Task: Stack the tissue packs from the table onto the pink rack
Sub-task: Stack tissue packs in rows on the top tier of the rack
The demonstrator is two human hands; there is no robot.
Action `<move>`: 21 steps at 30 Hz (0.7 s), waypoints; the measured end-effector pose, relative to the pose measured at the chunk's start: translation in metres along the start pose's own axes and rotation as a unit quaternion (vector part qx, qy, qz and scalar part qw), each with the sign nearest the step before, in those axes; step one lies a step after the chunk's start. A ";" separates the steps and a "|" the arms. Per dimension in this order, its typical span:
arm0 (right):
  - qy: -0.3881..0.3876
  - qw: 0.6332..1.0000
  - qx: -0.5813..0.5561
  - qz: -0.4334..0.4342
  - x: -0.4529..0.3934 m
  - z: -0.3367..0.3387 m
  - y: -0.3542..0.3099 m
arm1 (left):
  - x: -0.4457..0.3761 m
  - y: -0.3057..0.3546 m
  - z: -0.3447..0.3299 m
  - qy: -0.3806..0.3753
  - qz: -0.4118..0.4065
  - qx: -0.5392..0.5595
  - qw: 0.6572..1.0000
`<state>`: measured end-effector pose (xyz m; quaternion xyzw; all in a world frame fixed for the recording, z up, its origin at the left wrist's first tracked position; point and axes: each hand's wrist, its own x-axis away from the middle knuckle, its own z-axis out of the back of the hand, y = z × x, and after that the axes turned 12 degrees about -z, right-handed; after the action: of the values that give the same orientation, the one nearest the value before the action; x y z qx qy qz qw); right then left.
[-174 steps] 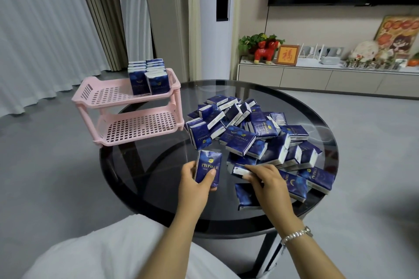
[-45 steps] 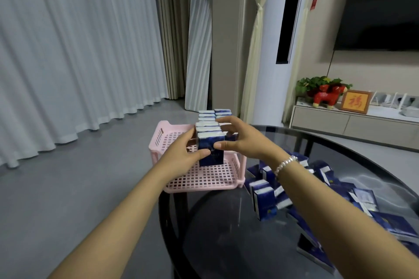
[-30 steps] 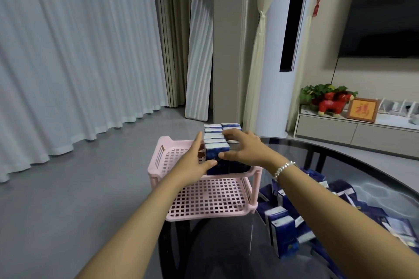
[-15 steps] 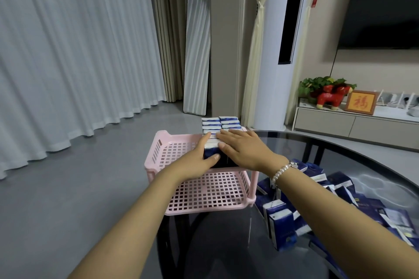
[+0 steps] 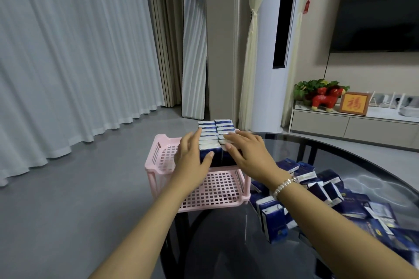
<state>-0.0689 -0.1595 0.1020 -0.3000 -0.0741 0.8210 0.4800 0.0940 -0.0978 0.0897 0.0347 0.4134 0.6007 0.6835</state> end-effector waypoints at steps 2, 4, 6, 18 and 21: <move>0.030 0.999 -0.016 -0.008 0.016 0.006 0.002 | 0.009 0.010 -0.002 0.051 -0.049 0.012 0.997; 0.063 0.998 -0.016 -0.015 0.034 0.010 0.007 | 0.018 0.020 -0.009 0.072 -0.089 0.045 0.992; 0.073 0.997 -0.011 -0.027 0.053 0.013 0.016 | 0.026 0.029 -0.020 0.057 -0.102 0.062 0.991; -0.006 0.984 -0.011 -0.176 0.127 0.011 0.092 | 0.071 0.046 -0.131 -0.128 0.015 0.117 0.985; -0.054 0.979 -0.014 -0.196 0.132 0.008 0.102 | 0.077 0.041 -0.149 -0.165 0.054 0.134 0.976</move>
<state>-0.1965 -0.1018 0.0110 -0.2413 -0.1685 0.7250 0.6227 -0.0338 -0.0884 -0.0262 0.2472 0.3690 0.5621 0.6977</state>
